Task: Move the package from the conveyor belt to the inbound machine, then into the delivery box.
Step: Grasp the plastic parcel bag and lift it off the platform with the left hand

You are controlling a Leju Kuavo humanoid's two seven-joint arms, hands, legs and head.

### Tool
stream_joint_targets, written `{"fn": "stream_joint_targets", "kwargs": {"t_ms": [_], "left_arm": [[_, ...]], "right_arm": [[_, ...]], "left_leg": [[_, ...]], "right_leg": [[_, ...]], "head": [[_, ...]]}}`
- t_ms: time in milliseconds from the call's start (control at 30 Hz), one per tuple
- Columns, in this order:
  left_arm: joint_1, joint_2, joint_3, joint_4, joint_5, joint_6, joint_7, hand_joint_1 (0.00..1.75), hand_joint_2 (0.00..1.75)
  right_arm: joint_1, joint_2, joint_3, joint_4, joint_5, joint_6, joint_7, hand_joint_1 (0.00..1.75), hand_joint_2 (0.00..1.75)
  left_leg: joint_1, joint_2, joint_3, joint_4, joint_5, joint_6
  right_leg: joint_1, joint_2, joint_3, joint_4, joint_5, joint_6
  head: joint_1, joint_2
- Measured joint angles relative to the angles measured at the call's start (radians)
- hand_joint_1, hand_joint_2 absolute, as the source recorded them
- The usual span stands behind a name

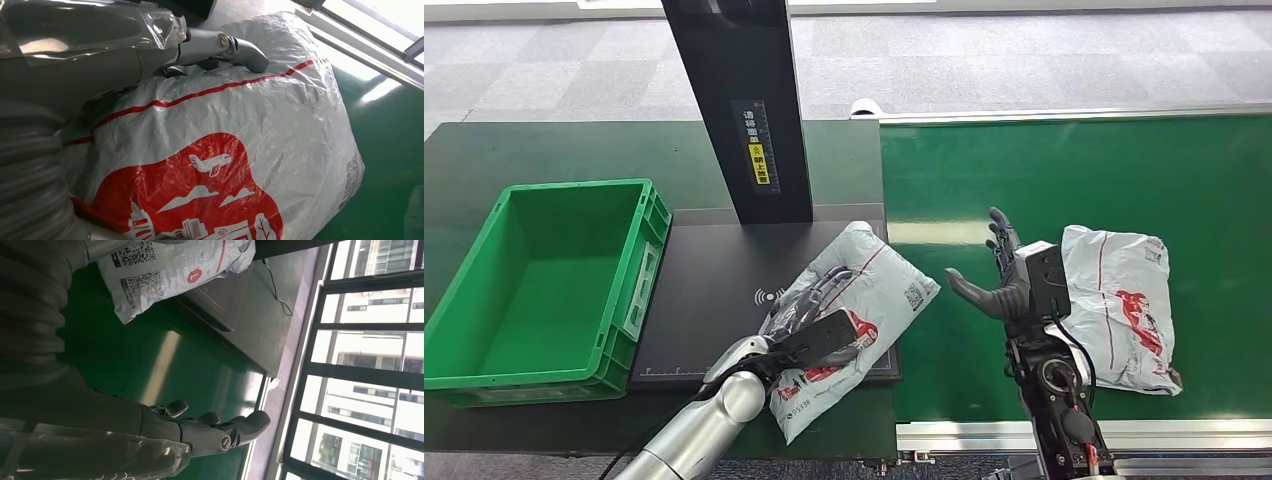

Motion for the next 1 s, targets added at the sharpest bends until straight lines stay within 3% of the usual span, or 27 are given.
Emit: {"fn": "stream_joint_targets", "kwargs": {"t_ms": [133,167,200,233,267,333,400,667,1000], "left_arm": [[-0.008,-0.002,-0.004,0.010,-0.020,-0.030,0.001,1.39,1.75],[-0.010,-0.003,-0.005,0.013,-0.025,-0.035,0.000,1.16,1.75],[-0.011,-0.004,-0.005,0.015,-0.029,-0.037,-0.001,1.04,1.75],[-0.013,-0.005,-0.005,0.016,-0.034,-0.037,-0.003,1.05,1.75],[-0.013,-0.006,-0.005,0.017,-0.038,-0.037,-0.005,1.07,1.75],[-0.015,-0.006,-0.004,0.017,-0.044,-0.036,-0.011,1.57,1.75],[-0.018,-0.006,-0.004,0.017,-0.049,-0.033,-0.023,1.65,1.75],[-0.035,-0.011,-0.005,0.024,-0.066,-0.007,-0.052,1.75,1.75],[-0.011,-0.009,-0.005,0.004,-0.088,0.110,-0.080,1.75,1.75]], "right_arm": [[0.001,-0.002,0.000,0.000,0.006,0.002,0.004,0.00,1.75],[0.002,-0.002,0.000,0.001,0.007,0.004,0.006,0.00,1.75],[0.003,-0.002,0.001,0.001,0.008,0.006,0.009,0.00,1.75],[0.005,-0.002,0.001,0.002,0.008,0.008,0.013,0.00,1.75],[0.009,-0.002,0.003,0.003,0.008,0.011,0.017,0.00,1.75],[0.016,-0.001,0.006,0.004,0.008,0.014,0.025,0.00,1.75],[0.024,0.000,0.009,0.007,0.008,0.014,0.028,0.00,1.75],[0.051,0.001,0.020,0.015,-0.001,0.023,0.034,0.00,1.75],[0.076,0.000,0.022,0.014,-0.038,0.082,0.076,0.00,1.75]], "left_leg": [[0.000,0.000,0.000,0.000,0.000,0.000],[0.000,0.000,0.000,0.000,0.000,0.000],[0.000,0.000,0.000,0.000,0.000,0.000],[0.000,0.000,0.000,0.000,0.000,0.000],[0.000,0.000,0.000,0.000,0.000,0.000],[0.000,-0.001,0.000,0.000,0.000,0.000],[0.000,-0.001,0.000,0.000,0.000,0.000],[0.000,-0.001,0.001,0.000,0.000,0.000],[0.000,0.000,0.000,0.000,0.000,0.000]], "right_leg": [[0.000,0.000,0.000,0.000,0.000,0.000],[0.000,0.000,0.001,0.000,0.000,0.000],[0.000,0.000,0.001,0.000,0.000,0.000],[0.000,0.000,0.001,0.000,0.000,0.000],[0.000,0.000,0.001,0.000,0.000,0.000],[0.000,0.000,0.001,0.000,0.000,0.000],[0.000,0.000,0.001,0.000,0.000,0.000],[0.000,0.000,0.001,0.000,0.000,0.000],[0.000,0.000,0.001,0.000,0.000,0.000]], "head": [[0.000,0.000],[0.000,0.000],[0.000,0.000],[0.000,0.000],[0.000,0.000],[0.000,0.000],[0.000,0.000],[0.000,0.000],[0.000,0.000]]}}
